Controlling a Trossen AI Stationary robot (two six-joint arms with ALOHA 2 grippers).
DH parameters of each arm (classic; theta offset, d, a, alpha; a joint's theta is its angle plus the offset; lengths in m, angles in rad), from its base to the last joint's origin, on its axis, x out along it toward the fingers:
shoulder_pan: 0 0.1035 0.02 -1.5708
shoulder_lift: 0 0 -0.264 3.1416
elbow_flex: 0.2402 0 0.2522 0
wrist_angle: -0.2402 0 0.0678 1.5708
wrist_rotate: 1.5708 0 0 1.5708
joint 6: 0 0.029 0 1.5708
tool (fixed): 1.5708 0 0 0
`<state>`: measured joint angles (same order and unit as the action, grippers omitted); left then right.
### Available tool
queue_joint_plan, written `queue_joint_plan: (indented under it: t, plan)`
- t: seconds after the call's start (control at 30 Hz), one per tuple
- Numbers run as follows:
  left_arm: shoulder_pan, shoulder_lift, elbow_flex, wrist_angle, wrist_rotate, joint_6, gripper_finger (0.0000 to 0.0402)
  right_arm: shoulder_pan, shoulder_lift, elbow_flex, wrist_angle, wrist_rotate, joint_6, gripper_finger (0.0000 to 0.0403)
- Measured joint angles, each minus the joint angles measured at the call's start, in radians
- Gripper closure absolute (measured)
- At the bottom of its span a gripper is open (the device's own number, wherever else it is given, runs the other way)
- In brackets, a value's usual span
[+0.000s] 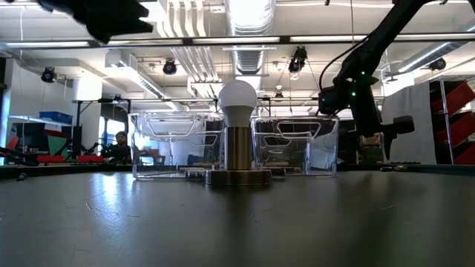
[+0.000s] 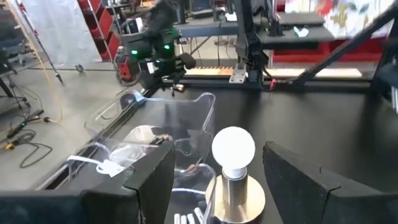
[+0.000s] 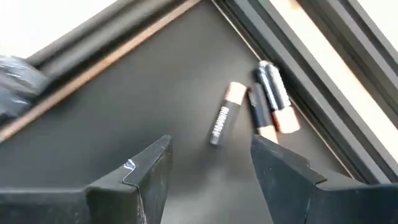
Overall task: Sort batteries
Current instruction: Put the black battery into the right transparent bin
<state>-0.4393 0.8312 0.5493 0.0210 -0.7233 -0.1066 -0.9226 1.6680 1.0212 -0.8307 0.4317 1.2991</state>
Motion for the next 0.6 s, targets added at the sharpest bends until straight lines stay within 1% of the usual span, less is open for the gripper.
queue_joint_plan:
  t: [0.1, 0.2, 0.27, 0.4, 0.6]
  plan:
    - [0.001, -0.078, -0.082, 0.037, -0.001, -0.002, 0.0182, -0.007, 0.000, -0.036, 0.007, 0.020, 0.026, 0.0196]
    - [0.003, -0.152, -0.119, 0.044, -0.002, 0.012, 0.0182, -0.021, 0.000, -0.073, 0.085, 0.033, 0.035, 0.0200]
    - [0.003, -0.190, -0.128, 0.047, -0.003, 0.024, 0.0182, -0.029, 0.000, -0.092, 0.134, 0.032, 0.036, 0.0203]
    - [0.003, -0.240, -0.135, 0.037, -0.003, 0.051, 0.0182, -0.038, 0.006, -0.111, 0.173, 0.030, 0.054, 0.0215]
    - [0.003, -0.266, -0.135, 0.022, -0.003, 0.091, 0.0182, -0.040, 0.011, -0.112, 0.184, 0.039, 0.070, 0.0248]
